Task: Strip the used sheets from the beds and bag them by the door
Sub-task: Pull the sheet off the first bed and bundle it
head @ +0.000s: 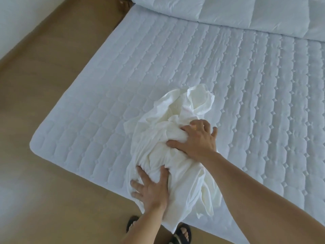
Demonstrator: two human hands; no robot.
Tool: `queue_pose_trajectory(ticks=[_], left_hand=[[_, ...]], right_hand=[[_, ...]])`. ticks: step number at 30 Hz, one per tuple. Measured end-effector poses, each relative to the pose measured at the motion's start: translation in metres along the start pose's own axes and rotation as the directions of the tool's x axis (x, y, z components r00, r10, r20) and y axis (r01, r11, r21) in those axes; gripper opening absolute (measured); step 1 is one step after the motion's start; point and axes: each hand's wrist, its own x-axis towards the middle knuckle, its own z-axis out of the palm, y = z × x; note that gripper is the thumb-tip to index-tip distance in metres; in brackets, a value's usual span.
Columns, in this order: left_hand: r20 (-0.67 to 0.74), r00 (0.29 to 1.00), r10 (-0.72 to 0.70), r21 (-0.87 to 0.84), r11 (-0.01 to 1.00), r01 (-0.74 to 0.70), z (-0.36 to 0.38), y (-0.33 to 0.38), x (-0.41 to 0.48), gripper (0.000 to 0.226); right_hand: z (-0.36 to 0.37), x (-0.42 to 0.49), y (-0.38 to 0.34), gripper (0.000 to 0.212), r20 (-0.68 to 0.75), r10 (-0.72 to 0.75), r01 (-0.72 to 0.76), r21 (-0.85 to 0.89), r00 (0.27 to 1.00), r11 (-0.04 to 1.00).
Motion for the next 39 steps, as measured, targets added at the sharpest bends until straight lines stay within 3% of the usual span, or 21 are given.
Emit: queue_pose_trajectory(ticks=[4,7,9,11,13,16,19,21,23,25,27,29,31,33,35,36,38,39], left_hand=[[0.069,0.996,0.049,-0.070,0.997,-0.044,-0.014,-0.002,0.014,0.101],[0.160,0.983,0.091,-0.272,0.961,-0.045,-0.027,0.000,0.017,0.108],[0.229,0.964,0.135,-0.383,0.923,-0.038,-0.034,0.006,0.013,0.105],[0.278,0.932,0.234,-0.413,0.905,-0.104,-0.040,0.019,0.008,0.098],[0.304,0.874,0.378,-0.379,0.890,-0.253,-0.045,0.044,0.011,0.089],[0.443,0.702,0.558,-0.214,0.826,-0.521,-0.050,0.105,0.025,0.076],[0.616,0.570,0.544,0.015,0.715,-0.699,-0.039,0.158,0.040,0.080],[0.639,0.573,0.514,0.164,0.636,-0.754,-0.029,0.166,0.055,0.086],[0.620,0.608,0.496,0.336,0.532,-0.777,-0.019,0.160,0.064,0.089],[0.548,0.694,0.466,0.581,0.385,-0.717,-0.005,0.147,0.064,0.086],[0.422,0.773,0.473,0.755,0.288,-0.589,0.014,0.133,0.050,0.070],[0.335,0.816,0.471,0.761,0.375,-0.529,0.030,0.115,0.031,0.062],[0.318,0.819,0.477,0.656,0.513,-0.554,0.034,0.098,0.021,0.065],[0.313,0.800,0.511,0.581,0.564,-0.587,0.032,0.088,0.021,0.074],[0.287,0.784,0.550,0.569,0.561,-0.602,0.031,0.084,0.024,0.076],[0.269,0.775,0.572,0.564,0.559,-0.608,0.030,0.081,0.026,0.073],[0.233,0.749,0.620,0.528,0.566,-0.633,0.030,0.075,0.028,0.066],[0.209,0.736,0.644,0.498,0.577,-0.647,0.029,0.073,0.028,0.064]], right_hand=[[0.004,-0.002,0.004,0.120,0.292,0.112,-0.217,0.356,0.950,0.909],[-0.002,-0.011,0.005,0.128,0.379,0.135,-0.326,0.503,0.916,0.800],[-0.007,-0.022,0.006,0.124,0.403,0.154,-0.398,0.638,0.902,0.659],[-0.013,-0.038,0.008,0.106,0.384,0.165,-0.415,0.786,0.909,0.459],[-0.023,-0.055,0.012,0.082,0.325,0.194,-0.367,0.895,0.926,0.252],[-0.034,-0.082,0.016,0.065,0.186,0.370,-0.196,0.981,0.910,-0.011],[-0.018,-0.103,0.009,0.088,0.189,0.580,-0.105,0.979,0.792,-0.176],[0.001,-0.109,0.002,0.109,0.265,0.665,-0.134,0.961,0.698,-0.242],[0.015,-0.107,0.002,0.117,0.301,0.718,-0.229,0.953,0.628,-0.199],[0.017,-0.098,0.009,0.118,0.323,0.738,-0.413,0.908,0.592,-0.067],[0.010,-0.095,0.020,0.110,0.329,0.707,-0.576,0.806,0.626,0.135],[0.003,-0.100,0.036,0.098,0.295,0.642,-0.665,0.585,0.708,0.464],[-0.006,-0.108,0.051,0.110,0.125,0.658,-0.646,0.395,0.743,0.654],[-0.016,-0.108,0.056,0.106,-0.239,0.555,-0.511,0.222,0.797,0.830],[-0.023,-0.102,0.052,0.084,-0.542,0.198,-0.195,0.063,0.817,0.979],[-0.024,-0.096,0.048,0.074,-0.617,-0.025,0.013,-0.024,0.786,1.000],[-0.026,-0.082,0.047,0.061,-0.561,-0.365,0.334,-0.162,0.743,0.929],[-0.027,-0.072,0.048,0.056,-0.474,-0.460,0.422,-0.193,0.751,0.886]])
